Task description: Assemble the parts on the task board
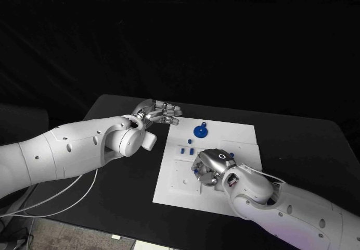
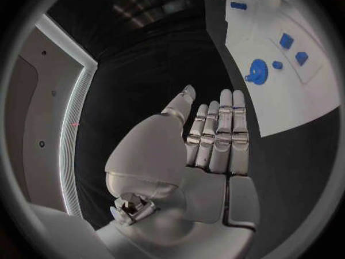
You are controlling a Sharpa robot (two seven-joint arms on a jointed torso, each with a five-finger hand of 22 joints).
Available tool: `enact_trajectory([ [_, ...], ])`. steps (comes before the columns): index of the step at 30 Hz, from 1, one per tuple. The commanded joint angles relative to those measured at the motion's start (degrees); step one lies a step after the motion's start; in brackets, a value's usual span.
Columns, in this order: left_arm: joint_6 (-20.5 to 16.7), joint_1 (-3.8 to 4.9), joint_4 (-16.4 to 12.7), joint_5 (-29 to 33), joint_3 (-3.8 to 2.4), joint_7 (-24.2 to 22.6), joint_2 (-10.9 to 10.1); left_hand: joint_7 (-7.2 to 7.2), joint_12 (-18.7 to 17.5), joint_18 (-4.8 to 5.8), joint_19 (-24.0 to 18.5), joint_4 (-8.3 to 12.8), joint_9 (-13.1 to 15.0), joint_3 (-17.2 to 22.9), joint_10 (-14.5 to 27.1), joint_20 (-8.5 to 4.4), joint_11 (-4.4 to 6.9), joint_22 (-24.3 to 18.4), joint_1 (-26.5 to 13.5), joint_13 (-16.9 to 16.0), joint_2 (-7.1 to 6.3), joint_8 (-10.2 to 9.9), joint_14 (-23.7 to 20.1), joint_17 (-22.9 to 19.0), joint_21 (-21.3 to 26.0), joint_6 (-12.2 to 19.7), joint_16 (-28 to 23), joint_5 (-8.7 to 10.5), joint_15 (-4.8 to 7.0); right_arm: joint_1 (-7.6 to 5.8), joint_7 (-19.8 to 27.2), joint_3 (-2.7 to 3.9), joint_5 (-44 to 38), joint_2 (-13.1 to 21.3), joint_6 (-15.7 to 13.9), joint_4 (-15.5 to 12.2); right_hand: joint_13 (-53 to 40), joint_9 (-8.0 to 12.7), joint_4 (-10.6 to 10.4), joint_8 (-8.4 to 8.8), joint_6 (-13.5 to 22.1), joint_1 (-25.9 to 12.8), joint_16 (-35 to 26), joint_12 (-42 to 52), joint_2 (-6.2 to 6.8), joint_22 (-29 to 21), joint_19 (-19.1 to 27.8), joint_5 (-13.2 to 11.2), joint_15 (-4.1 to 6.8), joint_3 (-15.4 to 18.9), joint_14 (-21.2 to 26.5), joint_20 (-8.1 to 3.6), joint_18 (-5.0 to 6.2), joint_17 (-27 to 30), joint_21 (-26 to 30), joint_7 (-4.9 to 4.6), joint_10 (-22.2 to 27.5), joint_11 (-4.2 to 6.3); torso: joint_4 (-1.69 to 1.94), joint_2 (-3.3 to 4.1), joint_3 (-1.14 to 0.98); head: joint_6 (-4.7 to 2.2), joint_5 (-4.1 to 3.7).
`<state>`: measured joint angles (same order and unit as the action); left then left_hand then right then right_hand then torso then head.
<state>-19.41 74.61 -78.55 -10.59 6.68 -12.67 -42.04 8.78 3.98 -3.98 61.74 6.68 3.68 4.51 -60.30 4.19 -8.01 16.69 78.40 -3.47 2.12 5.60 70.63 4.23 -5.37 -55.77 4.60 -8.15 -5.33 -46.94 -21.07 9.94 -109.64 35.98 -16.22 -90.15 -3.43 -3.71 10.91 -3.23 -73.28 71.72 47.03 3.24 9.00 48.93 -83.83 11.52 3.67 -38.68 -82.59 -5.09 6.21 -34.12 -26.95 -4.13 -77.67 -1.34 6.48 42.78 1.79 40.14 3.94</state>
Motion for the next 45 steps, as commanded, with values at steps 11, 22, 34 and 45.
enact_trajectory([
  [11, 0.8, 0.08, -0.1, -0.3, -0.07, 0.0, 0.3, 0.08, 0.0, 0.59, -0.1, -0.3, -0.1, 0.1, 0.0, 0.07, -0.11, -0.3, -0.1, 0.1, -0.13, -0.1, -0.1, 0.0, 0.0, -0.2, 0.0, -0.19, -0.17, 0.23, 0.1, -1.21, 0.6, -0.3, -0.8, 0.6, 0.0, 0.1, -3.5, -0.36, 7.6, -0.7, -0.6, 0.2, 2.72, -0.9, -0.6, -5.1, -2.05, 4.4, 0.0, 2.01, 1.45, 1.2, 2.8, -1.76, 8.8, -2.54, -0.04, -0.04, -0.02, 0.03, 0.09],
  [22, 1.9, 0.07, 0.4, -0.9, -0.07, 0.7, 0.3, 0.06, 0.0, 0.63, -0.1, -0.3, -0.1, 0.0, 0.0, 0.1, -0.1, -0.5, 0.1, 0.1, -0.25, -0.1, -0.1, 0.0, 0.1, -0.2, 0.0, 0.46, -0.18, 0.23, 2.1, -1.33, 3.9, 0.5, -6.9, 0.1, 0.1, 0.1, -6.1, -0.32, 12.7, 4.5, -3.3, 0.3, 4.69, -6.6, -1.9, -2.5, -2.79, 17.2, 1.2, 3.02, 2.56, 5.6, 9.2, -2.42, 16.5, -4.33, -0.02, -0.12, -0.03, -0.37, -0.16],
  [34, 3.1, 0.07, 1.5, -1.7, -0.06, 0.9, 0.3, 0.14, 0.0, 0.67, -0.1, 0.4, -0.1, -0.4, 0.0, 0.03, -0.11, -0.6, 0.7, 0.1, -0.5, 0.0, 0.0, 0.1, 0.1, -0.2, 0.1, 1.01, -0.13, -0.18, 3.6, 1.23, 10.1, 4.5, -5.4, -3.1, 0.1, 0.2, -6.7, -0.3, 13.8, 5.2, -2.7, 0.3, 4.6, -7.5, -2.1, 0.1, -2.89, 20.6, 1.6, 3.19, 2.94, 6.7, 9.9, -3.32, 16.1, -4.43, -0.15, -0.17, -0.01, -1.53, -0.84],
  [45, 3.1, 0.04, 2.4, -1.6, -0.04, -1.4, 0.4, -0.43, 0.2, 0.48, 0.7, 0.8, 0.0, -0.2, -1.5, -0.5, 0.43, -0.2, 0.9, 0.1, 0.03, 0.7, 1.2, 0.2, -0.7, -1.6, 0.7, 0.45, 0.48, -3.95, 4.9, 5.91, 23.8, 9.6, 6.2, -3.1, -0.3, -0.1, -4.5, -0.45, 9.9, 3.7, -2.1, 0.4, 2.6, -5.8, -1.4, 1.2, -0.42, 12.0, 1.8, 0.71, 0.64, 6.0, 8.6, -2.21, 1.0, -0.71, -0.56, -0.25, -0.01, -2.7, -2.54],
])
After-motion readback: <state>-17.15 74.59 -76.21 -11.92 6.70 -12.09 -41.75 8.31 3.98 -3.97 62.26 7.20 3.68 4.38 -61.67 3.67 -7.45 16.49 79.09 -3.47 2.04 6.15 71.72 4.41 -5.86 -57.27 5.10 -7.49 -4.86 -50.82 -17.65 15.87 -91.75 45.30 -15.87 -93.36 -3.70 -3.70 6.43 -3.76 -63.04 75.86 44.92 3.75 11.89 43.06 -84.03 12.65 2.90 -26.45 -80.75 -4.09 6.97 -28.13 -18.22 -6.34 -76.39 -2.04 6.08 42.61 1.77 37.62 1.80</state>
